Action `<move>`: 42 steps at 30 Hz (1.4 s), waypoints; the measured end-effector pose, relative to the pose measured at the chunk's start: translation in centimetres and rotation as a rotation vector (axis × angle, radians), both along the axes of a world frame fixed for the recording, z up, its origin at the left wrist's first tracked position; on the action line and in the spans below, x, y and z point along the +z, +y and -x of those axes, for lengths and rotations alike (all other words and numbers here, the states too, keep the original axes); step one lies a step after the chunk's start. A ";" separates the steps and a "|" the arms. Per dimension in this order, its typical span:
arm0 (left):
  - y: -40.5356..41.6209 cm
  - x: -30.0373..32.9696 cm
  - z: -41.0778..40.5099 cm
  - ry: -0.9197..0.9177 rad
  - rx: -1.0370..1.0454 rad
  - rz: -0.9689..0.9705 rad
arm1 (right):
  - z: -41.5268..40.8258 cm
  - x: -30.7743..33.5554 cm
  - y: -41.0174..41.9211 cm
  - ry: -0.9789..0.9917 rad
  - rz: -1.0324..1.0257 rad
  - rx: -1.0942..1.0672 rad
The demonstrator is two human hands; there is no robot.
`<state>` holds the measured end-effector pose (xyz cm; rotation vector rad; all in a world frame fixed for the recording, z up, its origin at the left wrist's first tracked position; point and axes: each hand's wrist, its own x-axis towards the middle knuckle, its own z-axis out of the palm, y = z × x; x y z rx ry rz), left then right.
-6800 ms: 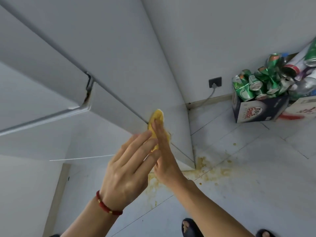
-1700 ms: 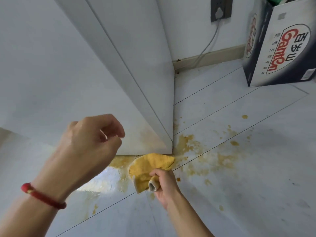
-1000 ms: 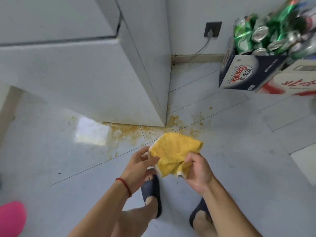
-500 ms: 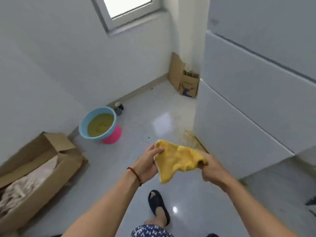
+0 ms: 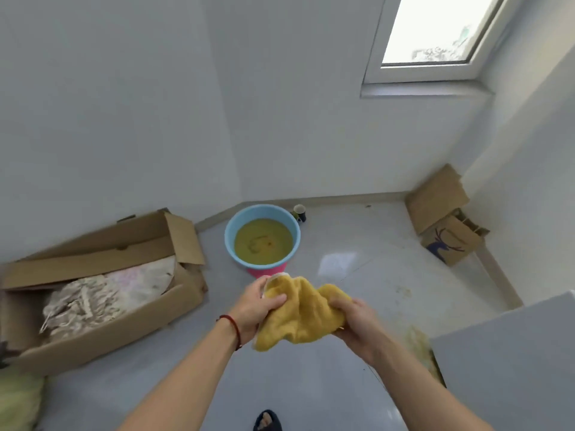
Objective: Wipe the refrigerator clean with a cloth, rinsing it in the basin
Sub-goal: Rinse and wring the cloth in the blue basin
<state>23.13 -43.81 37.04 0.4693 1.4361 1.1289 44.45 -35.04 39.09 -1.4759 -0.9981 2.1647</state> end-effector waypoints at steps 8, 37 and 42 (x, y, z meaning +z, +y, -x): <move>7.1 -6.0 12.3 0.389 0.134 0.188 | 10.3 -4.3 12.7 -0.165 -0.114 0.156; 38.1 -60.0 29.6 0.741 0.052 0.858 | 38.5 -63.1 42.1 -0.831 -1.323 1.399; 39.7 -59.6 30.4 0.711 0.054 1.028 | 40.7 -63.8 42.4 -0.796 -1.008 1.108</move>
